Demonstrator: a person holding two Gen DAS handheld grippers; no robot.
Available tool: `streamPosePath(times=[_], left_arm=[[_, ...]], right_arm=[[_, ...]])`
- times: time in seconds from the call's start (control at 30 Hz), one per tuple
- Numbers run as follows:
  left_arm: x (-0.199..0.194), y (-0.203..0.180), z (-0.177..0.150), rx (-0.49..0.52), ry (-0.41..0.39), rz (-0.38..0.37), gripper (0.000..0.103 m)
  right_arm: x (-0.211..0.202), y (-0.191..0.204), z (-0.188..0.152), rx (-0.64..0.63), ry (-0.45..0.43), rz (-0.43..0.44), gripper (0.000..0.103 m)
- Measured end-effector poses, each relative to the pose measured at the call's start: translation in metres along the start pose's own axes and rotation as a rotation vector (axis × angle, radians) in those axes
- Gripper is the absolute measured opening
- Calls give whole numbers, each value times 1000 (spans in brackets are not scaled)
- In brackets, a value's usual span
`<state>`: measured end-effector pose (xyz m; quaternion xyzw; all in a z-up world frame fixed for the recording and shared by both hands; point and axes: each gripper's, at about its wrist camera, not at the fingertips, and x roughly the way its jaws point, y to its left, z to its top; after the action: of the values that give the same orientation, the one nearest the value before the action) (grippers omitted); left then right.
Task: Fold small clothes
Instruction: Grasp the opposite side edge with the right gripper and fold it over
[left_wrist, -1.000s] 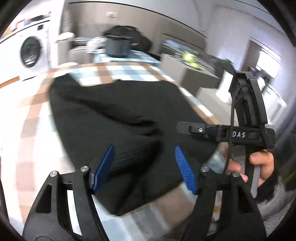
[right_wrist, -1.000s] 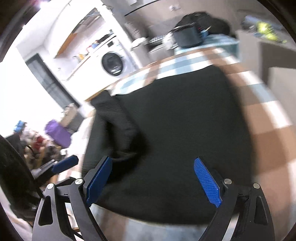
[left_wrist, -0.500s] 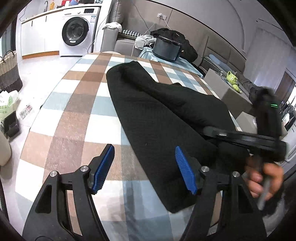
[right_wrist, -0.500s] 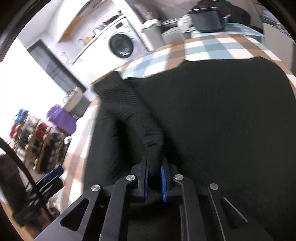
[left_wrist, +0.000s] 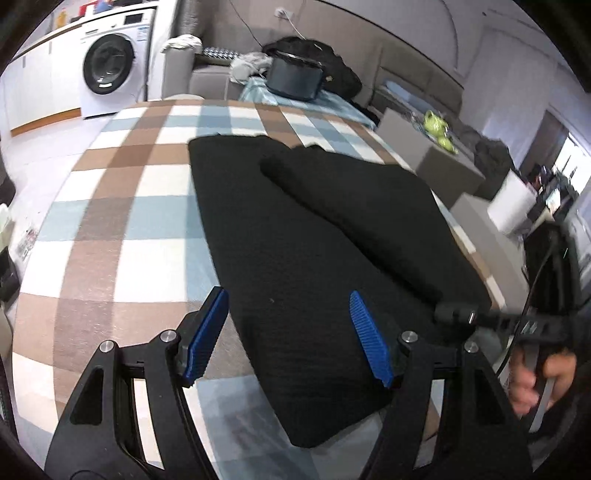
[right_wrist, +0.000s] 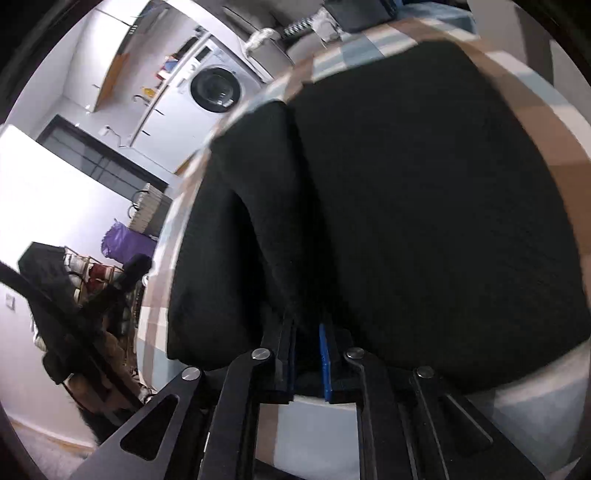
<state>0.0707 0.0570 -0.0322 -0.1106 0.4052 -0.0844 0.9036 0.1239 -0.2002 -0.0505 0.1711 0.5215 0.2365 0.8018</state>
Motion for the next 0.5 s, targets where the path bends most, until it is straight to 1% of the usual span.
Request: streamPosePath(times=[0.03,0.07,0.1,0.17,0.23,0.27,0.3,0.4,0.5], left_arm=[[2,-3,-2,4,10,-4,66],[3,-6,-4,6,18,-9,66],[5,-7,-6,7,26,-13,66],[4,-9,-10,-1,29,-11,66],[4,-8,-12,-16,30,-10,66],[3,-7,-13,-23,28,-9,66],[2,-5,-14,-29,23,-6,66],[-1,1,-15,-53,15,10,66],[-4,7,-15,-76,7,20,66]], right_arm=[[-2,7,7,-47,-27,-23,36],[-2,15,14,-92,-48,-37,50],[-2,21,18,-125,-50,-44,51],[10,37,35,-197,-44,-64,51],[26,54,53,-276,-45,-110,51],[34,62,60,-307,-44,-121,51],[42,73,63,-337,-41,-114,51],[70,92,84,-387,-17,-115,51],[103,101,101,-442,16,-185,50]])
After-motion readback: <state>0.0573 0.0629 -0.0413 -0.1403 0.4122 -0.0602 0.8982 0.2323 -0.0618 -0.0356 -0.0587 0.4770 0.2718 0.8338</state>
